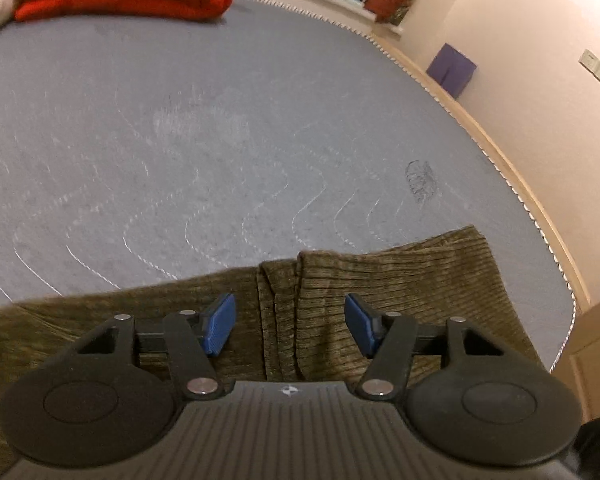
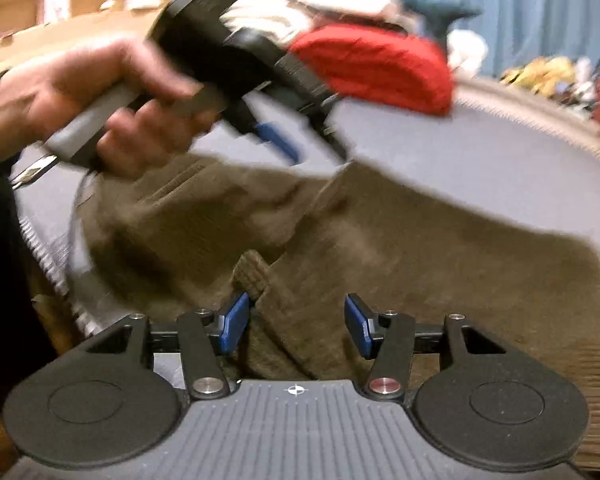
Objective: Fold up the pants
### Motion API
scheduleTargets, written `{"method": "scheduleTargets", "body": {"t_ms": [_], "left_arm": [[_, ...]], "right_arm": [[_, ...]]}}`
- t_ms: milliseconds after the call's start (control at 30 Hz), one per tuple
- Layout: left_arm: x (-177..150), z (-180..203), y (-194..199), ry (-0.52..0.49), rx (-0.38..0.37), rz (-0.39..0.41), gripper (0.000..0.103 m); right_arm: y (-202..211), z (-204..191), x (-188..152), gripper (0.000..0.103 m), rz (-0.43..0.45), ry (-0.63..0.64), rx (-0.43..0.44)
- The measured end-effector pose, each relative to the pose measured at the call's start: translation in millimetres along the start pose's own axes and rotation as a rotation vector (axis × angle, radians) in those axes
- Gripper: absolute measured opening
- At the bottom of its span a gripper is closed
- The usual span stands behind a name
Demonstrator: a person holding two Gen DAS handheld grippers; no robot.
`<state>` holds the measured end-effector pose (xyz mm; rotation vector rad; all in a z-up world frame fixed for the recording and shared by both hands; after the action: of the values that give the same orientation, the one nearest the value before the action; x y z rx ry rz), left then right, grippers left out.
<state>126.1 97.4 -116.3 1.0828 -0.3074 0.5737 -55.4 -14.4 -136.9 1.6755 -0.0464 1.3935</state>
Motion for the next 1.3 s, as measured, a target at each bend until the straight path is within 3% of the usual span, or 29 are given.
{"method": "scheduleTargets", "body": {"t_ms": [33,167,200,233,267,300,333,433,567,600,733,800,867,967,1100,1200,1300], "left_arm": [[0.4,-1.5,-5.0,0.005,0.010,-0.005,0.066],[1.9,0.3,-29.5,-0.010,-0.007,-0.043,0.066],[1.6,3.0,-33.9,-0.036,-0.009,-0.042,0.058],[1.3,6.4,-36.7,-0.075,-0.002,-0.036,0.044],[1.5,10.9,-37.6,-0.107,0.001,-0.030,0.040],[3.3,15.5,-33.9,-0.140,0.003,-0.015,0.026],[6.4,19.6,-27.4,-0.150,-0.004,0.008,0.023],[15.2,28.2,-6.3,-0.155,-0.055,0.093,0.023],[2.5,23.7,-24.2,-0.216,0.030,0.065,0.028],[0.1,21.4,-27.1,-0.221,0.049,0.062,0.037],[10.1,28.7,-1.5,-0.268,0.095,0.182,0.047],[13.1,36.1,15.9,-0.292,0.082,0.240,0.047],[12.1,44.3,28.9,-0.303,0.050,0.274,0.047],[5.1,52.3,30.8,-0.315,0.007,0.263,0.047],[-8.3,60.0,20.2,-0.345,-0.014,0.216,0.038],[-16.3,53.7,7.3,-0.362,0.012,0.178,0.036],[-17.0,39.0,-2.1,-0.341,0.100,0.169,0.036]], "right_arm": [[-2.8,-6.1,-2.5,0.052,-0.015,0.030,0.038],[-1.6,-28.8,-2.5,0.032,-0.016,0.140,0.087],[1.5,-32.0,-3.4,0.029,-0.013,0.157,0.081],[3.0,-34.0,-3.3,0.027,-0.012,0.174,0.082],[3.2,-36.0,-1.0,0.025,-0.010,0.197,0.083],[4.8,-36.8,-1.3,0.024,-0.008,0.217,0.084],[6.7,-36.3,-1.3,0.023,-0.003,0.228,0.087],[15.1,-31.5,-0.1,0.022,0.027,0.223,0.071],[11.6,-31.8,-3.1,0.023,0.027,0.213,0.047],[9.6,-32.5,-5.1,0.023,0.020,0.214,0.046],[11.9,-28.9,-2.9,0.031,0.029,0.184,0.036],[17.4,-23.0,0.1,0.041,0.054,0.138,0.033],[23.6,-15.2,3.1,0.044,0.084,0.090,0.026],[38.7,3.4,9.9,0.047,0.154,-0.013,0.007],[59.8,43.7,14.2,0.052,0.234,-0.178,-0.102],[76.0,83.0,4.9,0.057,0.257,-0.311,-0.274],[90.9,123.7,-20.2,0.065,0.210,-0.448,-0.496]]}}
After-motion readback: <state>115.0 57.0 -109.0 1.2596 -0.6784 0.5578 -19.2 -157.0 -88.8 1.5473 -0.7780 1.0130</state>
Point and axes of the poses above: each gripper's, at about its wrist camera, not at the fingertips, and y roughly against the way its jaws point, z to its right, x to its top, the point moved 7 cm from there along -y, roughly the way its jaws point, and after that the axes turned 9 degrees about y, right-handed, at the moved point
